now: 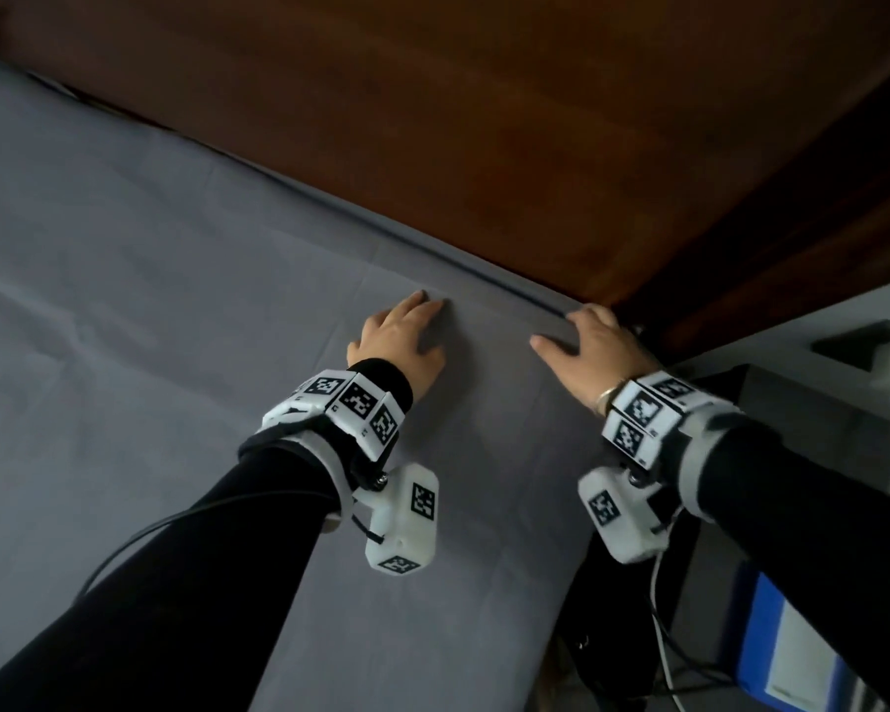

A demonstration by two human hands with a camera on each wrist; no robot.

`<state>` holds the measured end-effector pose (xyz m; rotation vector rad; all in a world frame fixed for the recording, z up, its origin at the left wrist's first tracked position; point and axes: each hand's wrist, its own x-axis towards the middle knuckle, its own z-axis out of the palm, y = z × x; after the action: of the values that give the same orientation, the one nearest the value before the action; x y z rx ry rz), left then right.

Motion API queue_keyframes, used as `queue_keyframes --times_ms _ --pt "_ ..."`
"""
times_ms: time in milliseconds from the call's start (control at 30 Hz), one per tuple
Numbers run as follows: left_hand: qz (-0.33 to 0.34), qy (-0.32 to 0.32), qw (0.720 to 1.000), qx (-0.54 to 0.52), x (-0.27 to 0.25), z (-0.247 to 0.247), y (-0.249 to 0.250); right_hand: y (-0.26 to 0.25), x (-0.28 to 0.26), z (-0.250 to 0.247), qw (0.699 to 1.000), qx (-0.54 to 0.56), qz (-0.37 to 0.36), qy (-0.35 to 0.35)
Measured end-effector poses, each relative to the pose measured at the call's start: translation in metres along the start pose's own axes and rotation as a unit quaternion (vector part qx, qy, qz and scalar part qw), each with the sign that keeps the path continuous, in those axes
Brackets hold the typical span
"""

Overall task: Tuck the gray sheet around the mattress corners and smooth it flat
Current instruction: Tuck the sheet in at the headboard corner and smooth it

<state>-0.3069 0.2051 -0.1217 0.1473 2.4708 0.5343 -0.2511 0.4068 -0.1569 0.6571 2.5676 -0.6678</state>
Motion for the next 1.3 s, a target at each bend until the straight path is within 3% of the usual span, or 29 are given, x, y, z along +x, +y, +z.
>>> queue_keyframes --times_ms 167,267,333,500,567,700,800,967,1067,1200,1300 --pt "0.085 -0.026 0.996 0.006 0.004 0.014 0.037 0.039 -0.016 -0.011 0.995 0.080 0.020 0.052" --pt "0.110 -0.044 0.992 0.031 0.007 0.027 0.055 0.050 -0.024 -0.005 0.989 0.135 0.001 0.065" --pt "0.120 -0.056 0.990 0.056 0.009 0.037 0.063 0.058 -0.030 0.000 0.983 0.172 0.031 0.061" --pt "0.149 -0.044 0.977 0.145 0.018 0.050 0.074 0.066 -0.041 0.000 0.935 0.306 0.165 -0.075" --pt "0.147 -0.022 0.971 0.186 0.024 0.050 0.075 0.067 -0.036 -0.001 0.952 0.257 0.150 -0.068" --pt "0.102 0.008 0.965 0.242 0.038 0.043 0.071 0.057 -0.033 -0.003 0.988 0.141 0.040 0.041" --pt "0.088 0.016 0.956 0.278 0.042 0.036 0.074 0.041 -0.032 -0.004 0.991 0.125 -0.050 0.019" --pt "0.075 0.000 0.946 0.316 0.038 0.030 0.083 0.025 -0.013 -0.014 0.988 0.126 0.017 -0.086" --pt "0.076 -0.002 0.947 0.313 0.039 0.025 0.084 0.018 -0.005 -0.017 0.991 0.070 0.026 -0.111" --pt "0.082 0.003 0.953 0.291 0.042 0.019 0.084 0.015 0.004 -0.028 0.982 0.108 0.055 -0.147" --pt "0.081 -0.029 0.954 0.286 0.047 0.021 0.080 0.018 0.005 -0.027 0.977 0.127 0.065 -0.157"
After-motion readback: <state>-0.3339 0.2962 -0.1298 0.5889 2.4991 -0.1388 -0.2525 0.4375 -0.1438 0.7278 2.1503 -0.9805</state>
